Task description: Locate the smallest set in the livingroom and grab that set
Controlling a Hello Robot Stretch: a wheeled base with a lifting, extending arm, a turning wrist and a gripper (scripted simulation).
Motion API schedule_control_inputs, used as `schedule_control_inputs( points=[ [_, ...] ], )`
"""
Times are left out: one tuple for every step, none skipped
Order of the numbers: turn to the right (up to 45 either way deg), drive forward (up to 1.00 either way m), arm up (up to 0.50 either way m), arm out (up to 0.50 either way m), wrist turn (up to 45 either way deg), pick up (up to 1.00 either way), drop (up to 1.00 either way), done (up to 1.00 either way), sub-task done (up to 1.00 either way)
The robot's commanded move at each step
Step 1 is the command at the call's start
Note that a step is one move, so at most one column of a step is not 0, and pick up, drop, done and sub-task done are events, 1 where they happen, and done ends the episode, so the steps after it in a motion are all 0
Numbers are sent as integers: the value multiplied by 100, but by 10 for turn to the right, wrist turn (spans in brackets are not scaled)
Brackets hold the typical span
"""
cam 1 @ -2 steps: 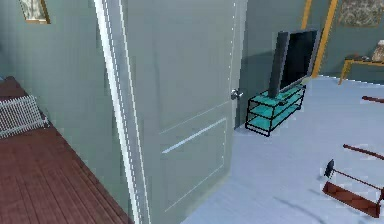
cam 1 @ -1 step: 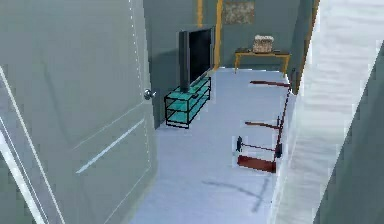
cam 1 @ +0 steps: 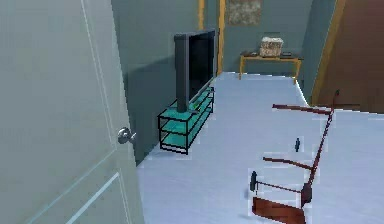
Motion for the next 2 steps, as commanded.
schedule_control_inputs(
  points=[
    [60,0,0,0,0,0,0,0,0],
    [0,100,0,0,0,0,0,0,0]
  ],
)
